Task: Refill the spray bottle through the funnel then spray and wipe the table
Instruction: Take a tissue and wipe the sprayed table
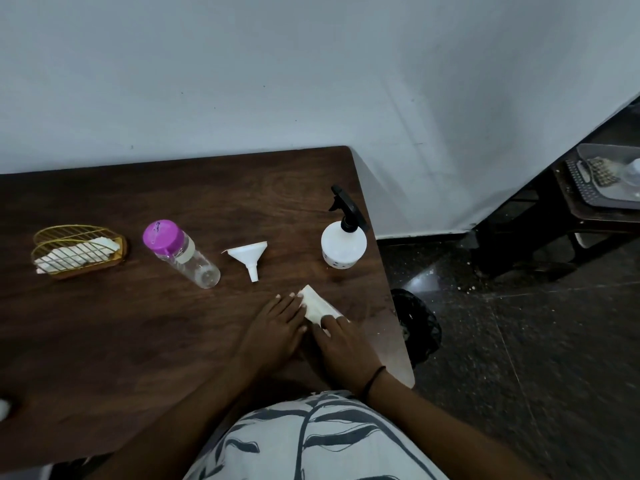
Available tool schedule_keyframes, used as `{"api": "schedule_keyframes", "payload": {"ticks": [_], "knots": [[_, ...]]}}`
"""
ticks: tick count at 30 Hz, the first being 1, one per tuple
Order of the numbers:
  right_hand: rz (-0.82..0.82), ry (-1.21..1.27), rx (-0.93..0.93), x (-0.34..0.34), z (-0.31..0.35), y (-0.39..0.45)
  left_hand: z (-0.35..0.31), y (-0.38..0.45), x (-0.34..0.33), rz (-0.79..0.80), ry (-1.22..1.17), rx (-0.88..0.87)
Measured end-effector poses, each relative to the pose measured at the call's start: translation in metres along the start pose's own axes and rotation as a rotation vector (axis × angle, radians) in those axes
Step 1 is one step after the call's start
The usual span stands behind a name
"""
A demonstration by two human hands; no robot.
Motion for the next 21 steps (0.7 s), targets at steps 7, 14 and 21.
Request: {"api": "schedule_keyframes", "payload": {"ticks": [7, 14, 21], "knots": [[0.065, -0.071, -0.043, -0.02, -0.007, 0.04, 0.021, 0.016, 0.019, -0.008, -0.021, 0.166], [0.083, -0.107, 0.047, -0.018, -0.015, 0.062, 0.036, 0.011, 0.032, -0.035, -0.025, 0.294], [0.114, -0.147, -0.133, -0.008, -0.067, 0.047, 0.042, -0.003, 0.033, -0.053, -0.023, 0.3]]}}
Point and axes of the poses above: each hand's wrist, its own y-axis towards the middle knuckle, its own x-axis out of the back of the hand, z = x × y, the point moved 9 cm from there along y, towards the middle knuckle, and after that the axes turned 1 degree about x, right-handed, at the moved point
